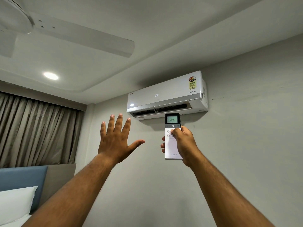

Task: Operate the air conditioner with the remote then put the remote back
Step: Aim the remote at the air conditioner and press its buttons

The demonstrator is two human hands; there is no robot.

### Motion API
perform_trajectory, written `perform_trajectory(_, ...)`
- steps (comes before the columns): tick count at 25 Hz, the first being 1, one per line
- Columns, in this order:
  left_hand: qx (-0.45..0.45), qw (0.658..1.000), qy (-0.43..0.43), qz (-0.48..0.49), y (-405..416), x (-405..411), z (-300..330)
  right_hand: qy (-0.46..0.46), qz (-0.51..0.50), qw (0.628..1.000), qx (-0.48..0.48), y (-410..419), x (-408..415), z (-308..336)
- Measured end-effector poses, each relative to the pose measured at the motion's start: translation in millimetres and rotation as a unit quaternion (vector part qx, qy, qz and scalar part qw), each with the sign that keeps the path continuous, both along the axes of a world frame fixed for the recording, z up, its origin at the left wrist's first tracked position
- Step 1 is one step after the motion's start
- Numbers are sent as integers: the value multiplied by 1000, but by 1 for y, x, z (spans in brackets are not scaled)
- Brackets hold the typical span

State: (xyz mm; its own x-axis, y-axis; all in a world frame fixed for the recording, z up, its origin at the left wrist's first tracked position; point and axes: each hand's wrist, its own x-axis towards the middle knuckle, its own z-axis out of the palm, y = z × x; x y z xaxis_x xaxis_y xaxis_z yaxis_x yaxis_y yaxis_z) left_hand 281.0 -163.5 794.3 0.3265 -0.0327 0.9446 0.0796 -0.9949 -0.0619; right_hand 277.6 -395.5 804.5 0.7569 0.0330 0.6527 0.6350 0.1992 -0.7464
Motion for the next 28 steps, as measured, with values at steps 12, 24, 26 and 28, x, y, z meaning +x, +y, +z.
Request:
perform_trajectory(12, -5, 1000, 8, 8, 6, -5, -3, -2, 4, 1000, -4, 4, 1, 0)
perform_trajectory(24, -4, 1000, 12, 7, 6, -4, -5, -1, 1, 1000, -5, 3, 4, -1)
perform_trajectory(26, -4, 1000, 11, 6, 6, -3, -5, -2, 3, 1000, -5, 3, 4, -1)
perform_trajectory(28, -6, 1000, 9, 1, 6, -2, -7, -1, 4, 1000, -5, 4, 5, -1)
